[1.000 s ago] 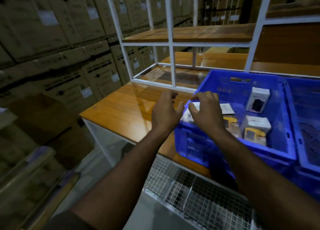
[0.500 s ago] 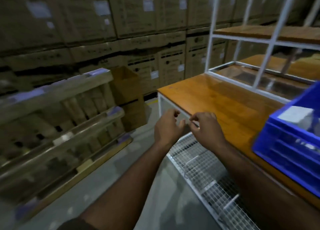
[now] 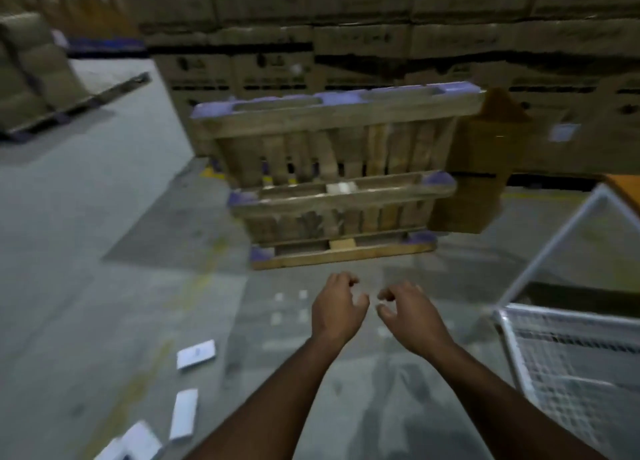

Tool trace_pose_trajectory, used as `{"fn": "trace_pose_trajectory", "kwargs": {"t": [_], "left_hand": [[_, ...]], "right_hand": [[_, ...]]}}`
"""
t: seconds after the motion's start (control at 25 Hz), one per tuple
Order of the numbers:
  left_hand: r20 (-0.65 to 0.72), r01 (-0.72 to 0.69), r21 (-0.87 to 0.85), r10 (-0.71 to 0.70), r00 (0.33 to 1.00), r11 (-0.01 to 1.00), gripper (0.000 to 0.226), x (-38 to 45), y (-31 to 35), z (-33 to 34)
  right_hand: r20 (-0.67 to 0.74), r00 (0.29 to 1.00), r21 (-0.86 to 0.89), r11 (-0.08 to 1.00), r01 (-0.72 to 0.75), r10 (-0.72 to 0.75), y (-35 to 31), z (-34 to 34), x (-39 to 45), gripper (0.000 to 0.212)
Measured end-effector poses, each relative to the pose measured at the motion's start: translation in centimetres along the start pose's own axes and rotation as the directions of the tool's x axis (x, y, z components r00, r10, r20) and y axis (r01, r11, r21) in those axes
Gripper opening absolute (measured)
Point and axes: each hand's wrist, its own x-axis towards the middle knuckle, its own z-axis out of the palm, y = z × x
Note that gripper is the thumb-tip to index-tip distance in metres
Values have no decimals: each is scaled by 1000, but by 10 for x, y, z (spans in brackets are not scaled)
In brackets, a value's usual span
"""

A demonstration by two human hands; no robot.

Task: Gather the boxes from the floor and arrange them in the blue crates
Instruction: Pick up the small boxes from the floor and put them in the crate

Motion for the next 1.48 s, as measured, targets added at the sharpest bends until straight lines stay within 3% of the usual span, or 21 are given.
{"fn": "trace_pose_trajectory", "kwargs": {"t": [0.24,0.36,0.52,0.8,1.08,1.28,1.48], "left_hand": [[-201,307,-28,-307,930,951,34,-14,-99,-64],[-309,458,-53,-450,838,888,34,-28,-134,-96],[-410,627,-146,-623,666,765,30,-61,-178,-126],[-421,718,-295,-761,495,630,27,-103,-255,-152],[-387,758,-346,-820,421,553,25,-139,-391,-214],[-316,811,-305,-857,408,499,26,-160,-483,-265],[-232,849,-316,-903,363,423,24,-155,-548,-284]], "right_hand": [[257,915,66,950,305,-311,-80,83,49,24],[334,833,139,897,419,-441,-121,121,69,25],[416,701,236,813,532,-579,-172,170,72,26],[566,506,271,727,631,-651,-243,246,59,29],[639,494,223,757,614,-589,-346,358,32,32],[709,495,204,817,540,-503,-414,423,7,30],[757,481,176,847,501,-442,-451,474,19,29]]}}
